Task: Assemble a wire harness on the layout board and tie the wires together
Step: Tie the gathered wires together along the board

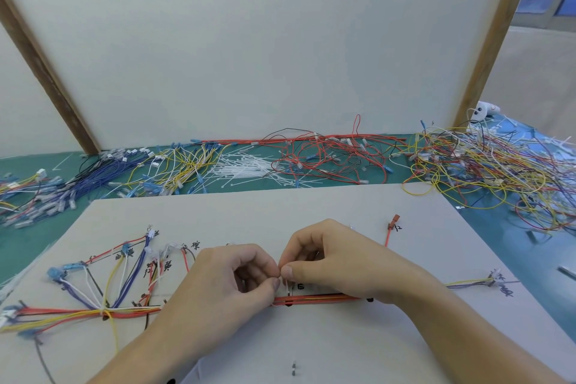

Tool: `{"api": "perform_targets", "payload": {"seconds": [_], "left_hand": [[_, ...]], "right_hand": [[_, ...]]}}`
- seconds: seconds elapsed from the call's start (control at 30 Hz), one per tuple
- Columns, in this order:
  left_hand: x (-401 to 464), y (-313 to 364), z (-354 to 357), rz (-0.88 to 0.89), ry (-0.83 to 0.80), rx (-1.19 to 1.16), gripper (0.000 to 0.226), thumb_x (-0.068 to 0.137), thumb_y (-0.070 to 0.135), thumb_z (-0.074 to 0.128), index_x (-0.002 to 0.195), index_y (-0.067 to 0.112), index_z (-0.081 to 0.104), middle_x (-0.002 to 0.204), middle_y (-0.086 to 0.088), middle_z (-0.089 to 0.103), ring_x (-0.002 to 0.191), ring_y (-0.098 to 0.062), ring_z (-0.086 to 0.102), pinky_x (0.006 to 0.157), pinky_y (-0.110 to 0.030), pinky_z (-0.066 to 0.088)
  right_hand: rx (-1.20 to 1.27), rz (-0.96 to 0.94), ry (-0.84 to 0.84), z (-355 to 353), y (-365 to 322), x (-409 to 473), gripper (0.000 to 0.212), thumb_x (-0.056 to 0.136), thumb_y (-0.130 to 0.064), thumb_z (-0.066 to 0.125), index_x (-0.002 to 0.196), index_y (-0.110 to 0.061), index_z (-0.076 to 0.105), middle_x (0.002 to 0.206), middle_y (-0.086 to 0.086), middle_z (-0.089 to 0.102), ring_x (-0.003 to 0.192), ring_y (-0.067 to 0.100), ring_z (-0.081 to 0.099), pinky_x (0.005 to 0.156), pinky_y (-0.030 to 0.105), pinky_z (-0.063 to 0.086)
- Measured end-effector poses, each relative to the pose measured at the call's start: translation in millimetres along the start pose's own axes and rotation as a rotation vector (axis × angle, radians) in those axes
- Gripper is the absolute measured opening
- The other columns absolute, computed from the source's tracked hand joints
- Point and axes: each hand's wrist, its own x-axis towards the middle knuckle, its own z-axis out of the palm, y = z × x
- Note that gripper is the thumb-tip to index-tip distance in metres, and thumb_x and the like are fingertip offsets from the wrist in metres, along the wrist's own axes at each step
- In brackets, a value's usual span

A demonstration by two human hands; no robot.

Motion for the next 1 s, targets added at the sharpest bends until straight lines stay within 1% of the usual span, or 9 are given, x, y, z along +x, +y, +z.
{"api": "perform_targets", "payload": {"seconds": [0.1,0.23,0.33,0.5,0.6,0.8,0.9,1.0], "left_hand": [[-0.1,0.0,0.1,-0.004,-0.002,-0.001,0.018,0.083,0.012,0.08,0.085,0.03,0.078,0.07,0.003,0.074,0.054,0.0,0.056,0.052,-0.011,0.04],[0.0,-0.5,-0.2,-0.006,0.001,0.002,0.013,0.084,0.02,0.08,0.089,0.032,0.077,0.075,0.005,0.077,0.058,-0.001,0.059,0.054,-0.013,0.043],[-0.5,-0.4,-0.1,-0.01,-0.001,-0.006,0.011,0.082,0.026,0.079,0.09,0.034,0.077,0.076,0.007,0.078,0.057,0.0,0.059,0.054,-0.011,0.042],[0.6,-0.9,-0.2,-0.02,-0.003,-0.025,0.012,0.081,0.025,0.081,0.089,0.034,0.076,0.076,0.007,0.078,0.058,0.0,0.06,0.054,-0.011,0.043],[-0.1,0.3,-0.5,-0.018,0.007,-0.038,0.013,0.079,0.031,0.079,0.091,0.034,0.076,0.077,0.007,0.078,0.057,0.0,0.057,0.055,-0.012,0.043],[-1.4,3.0,-1.9,-0.033,0.014,-0.03,0.023,0.083,0.017,0.082,0.092,0.037,0.074,0.077,0.007,0.078,0.052,0.0,0.051,0.054,-0.011,0.041],[-1.4,4.4,-1.2,-0.05,0.019,-0.045,0.027,0.083,0.014,0.081,0.092,0.037,0.073,0.077,0.005,0.078,0.052,-0.001,0.049,0.054,-0.013,0.041],[-1.2,4.9,-1.6,-0.058,0.009,-0.049,0.026,0.084,0.015,0.081,0.094,0.037,0.073,0.078,0.006,0.079,0.053,-0.002,0.048,0.054,-0.014,0.041]], "right_hand": [[-0.004,-0.006,-0.002,-0.3,-0.1,0.5,0.005,0.092,-0.022,0.074,0.091,-0.018,0.077,0.075,-0.008,0.075,0.064,0.001,0.063,0.061,0.014,0.048],[0.0,-0.005,-0.008,-0.3,0.3,0.4,0.006,0.092,-0.022,0.074,0.092,-0.018,0.077,0.076,-0.007,0.075,0.064,0.002,0.062,0.061,0.015,0.048],[-0.006,-0.004,-0.001,0.3,0.5,0.6,0.006,0.092,-0.024,0.074,0.093,-0.019,0.077,0.076,-0.007,0.075,0.064,0.001,0.062,0.061,0.016,0.048],[-0.01,0.003,0.003,0.3,0.1,1.1,0.006,0.093,-0.024,0.073,0.093,-0.019,0.077,0.075,-0.007,0.074,0.063,0.001,0.061,0.061,0.015,0.047],[-0.012,0.006,0.001,0.6,-0.8,0.4,0.006,0.093,-0.023,0.073,0.093,-0.019,0.077,0.077,-0.006,0.075,0.063,0.0,0.061,0.061,0.015,0.047],[-0.024,0.014,0.01,1.2,-1.2,-0.2,0.006,0.093,-0.025,0.073,0.093,-0.02,0.076,0.075,-0.009,0.074,0.064,0.001,0.062,0.062,0.016,0.049],[-0.036,0.011,0.016,2.6,-1.5,-0.5,0.008,0.091,-0.027,0.071,0.093,-0.021,0.076,0.08,-0.007,0.077,0.068,0.002,0.065,0.066,0.019,0.052],[-0.047,0.014,0.021,3.5,-2.1,-0.4,0.009,0.089,-0.029,0.07,0.092,-0.022,0.076,0.081,-0.008,0.078,0.068,0.001,0.065,0.065,0.018,0.05]]}}
